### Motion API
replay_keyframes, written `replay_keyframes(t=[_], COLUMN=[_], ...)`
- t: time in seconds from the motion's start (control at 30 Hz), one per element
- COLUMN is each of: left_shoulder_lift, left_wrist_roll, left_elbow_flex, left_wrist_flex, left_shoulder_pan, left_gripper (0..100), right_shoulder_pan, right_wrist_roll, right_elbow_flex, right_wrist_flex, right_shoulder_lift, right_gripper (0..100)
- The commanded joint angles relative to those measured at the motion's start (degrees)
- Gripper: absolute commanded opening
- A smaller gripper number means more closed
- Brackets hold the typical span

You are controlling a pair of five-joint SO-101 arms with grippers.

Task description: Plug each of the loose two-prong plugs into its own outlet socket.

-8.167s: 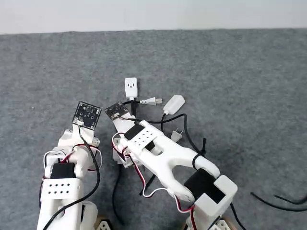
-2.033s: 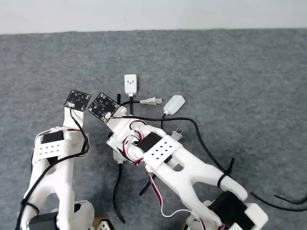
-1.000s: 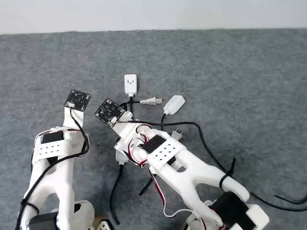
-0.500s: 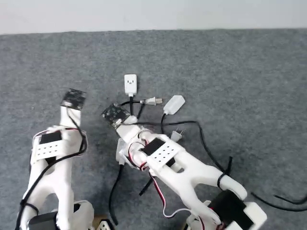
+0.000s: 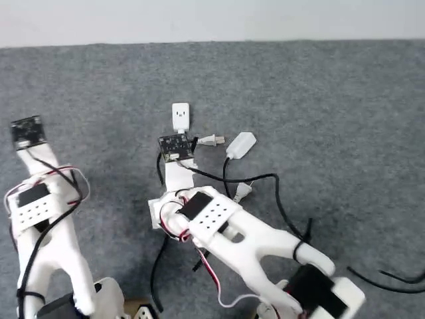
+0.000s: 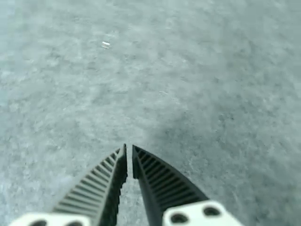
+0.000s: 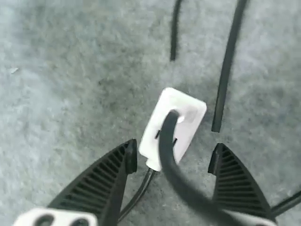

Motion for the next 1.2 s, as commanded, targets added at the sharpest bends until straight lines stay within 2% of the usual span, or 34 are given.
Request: replay_keyframes(t=[0.0, 0.1, 0.23, 0.3, 0.37, 0.43, 0.5, 0.63, 0.8, 0.9, 1.03, 1.17], left_shoulder_lift=[-1.2, -1.2, -1.2, -1.2, -1.2, -1.2, -1.2, -1.2, -1.2, -1.1, -1.1, 0.5], left_wrist_roll=[2.0, 2.0, 1.9, 1.9, 1.9, 1.9, 1.8, 1.8, 1.8, 1.8, 1.8, 1.8], left_elbow_flex=[-2.9, -2.9, -2.7, -2.7, -2.6, -2.5, -2.4, -1.1, -0.8, -0.3, 0.0, -0.4], left_wrist_flex=[-1.3, -1.3, -1.3, -1.4, -1.4, -1.4, -1.4, -3.3, -3.8, -3.9, -3.9, -3.9], left_shoulder_pan=[-1.0, -0.9, -0.8, -0.8, -0.7, -0.6, 0.3, 1.1, 2.1, 3.3, 4.2, 4.3], left_gripper=[2, 2, 2, 2, 2, 2, 2, 2, 2, 2, 6, 13], right_shoulder_pan=[-0.8, -0.5, 0.5, 0.6, 1.4, 3.5, 5.8, 9.5, 14.0, 23.1, 41.5, 59.5], right_wrist_roll=[-1.0, -0.9, -0.9, -0.9, -0.4, 4.6, 8.4, 9.5, 20.1, 23.6, 25.8, 31.7], right_elbow_flex=[-5.4, -10.5, -17.2, -19.9, -21.4, -21.5, -21.3, -21.2, -20.8, -20.5, -16.7, -13.8], right_wrist_flex=[-3.2, -2.9, 5.0, 8.7, 10.2, 10.3, 11.6, 17.0, 29.0, 34.7, 35.6, 34.2], right_shoulder_lift=[4.8, 10.5, 14.9, 16.5, 17.3, 17.4, 17.1, 12.4, -2.6, -10.5, -16.9, -19.4], right_gripper=[25.1, 24.9, 24.3, 18.8, 8.5, 0.0, 1.4, 0.8, 0.8, 0.8, 0.8, 0.8])
